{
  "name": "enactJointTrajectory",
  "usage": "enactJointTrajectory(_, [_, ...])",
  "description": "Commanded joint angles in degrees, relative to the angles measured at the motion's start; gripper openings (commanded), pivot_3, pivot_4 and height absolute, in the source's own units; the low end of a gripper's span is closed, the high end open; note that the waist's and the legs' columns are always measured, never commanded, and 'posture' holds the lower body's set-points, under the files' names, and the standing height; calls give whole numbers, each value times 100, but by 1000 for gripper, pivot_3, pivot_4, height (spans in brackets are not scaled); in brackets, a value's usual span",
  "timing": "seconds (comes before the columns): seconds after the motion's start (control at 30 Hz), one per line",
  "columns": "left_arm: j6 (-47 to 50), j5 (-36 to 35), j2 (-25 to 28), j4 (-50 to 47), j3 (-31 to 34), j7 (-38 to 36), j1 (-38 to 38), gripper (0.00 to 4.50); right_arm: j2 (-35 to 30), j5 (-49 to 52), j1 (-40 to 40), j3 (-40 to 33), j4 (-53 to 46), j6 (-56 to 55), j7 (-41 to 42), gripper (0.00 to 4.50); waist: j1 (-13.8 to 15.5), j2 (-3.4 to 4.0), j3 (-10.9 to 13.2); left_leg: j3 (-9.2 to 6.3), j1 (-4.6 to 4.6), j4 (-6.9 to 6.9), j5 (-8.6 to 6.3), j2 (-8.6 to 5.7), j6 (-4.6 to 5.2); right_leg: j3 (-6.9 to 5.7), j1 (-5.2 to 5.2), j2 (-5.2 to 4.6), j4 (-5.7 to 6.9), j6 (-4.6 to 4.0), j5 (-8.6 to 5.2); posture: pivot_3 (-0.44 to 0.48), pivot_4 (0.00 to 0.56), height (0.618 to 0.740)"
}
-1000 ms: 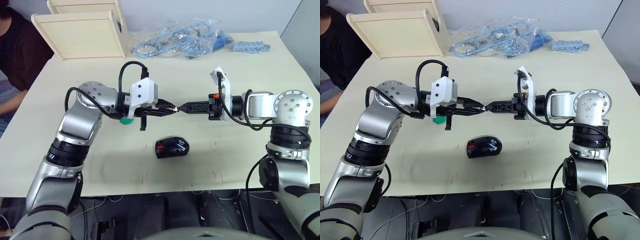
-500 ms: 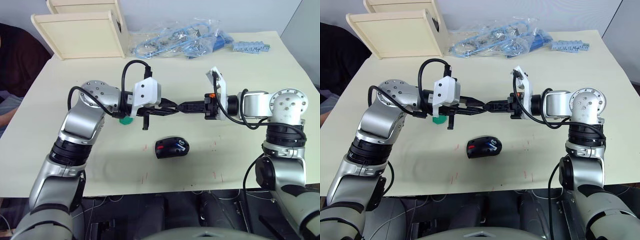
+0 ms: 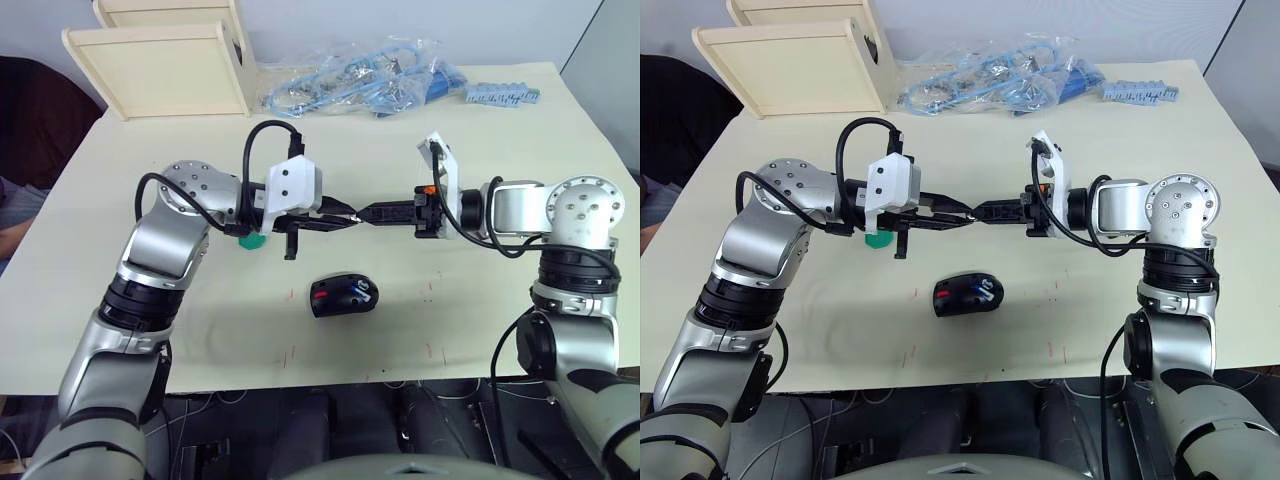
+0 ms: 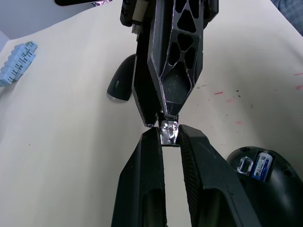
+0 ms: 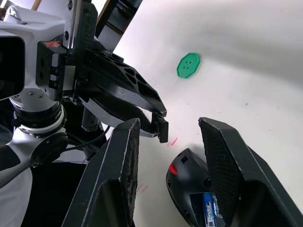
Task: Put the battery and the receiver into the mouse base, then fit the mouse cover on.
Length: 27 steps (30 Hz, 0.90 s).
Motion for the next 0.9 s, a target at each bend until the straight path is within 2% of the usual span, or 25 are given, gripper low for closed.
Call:
enactJointTrajectory(0.03, [-71,18,21,-103,64,-3,-125,1,-39,139,-15,8,-205,38,47,2097,0,0,0,0,0,0,0,0,0,0,0,0,0,0,0,0,150,740])
enactJointTrajectory(0.9, [-28,28,4,-149,63,5,-164,1,59,72,-65,-3,-180,37,12,2097,0,0,0,0,0,0,0,0,0,0,0,0,0,0,0,0,150,740])
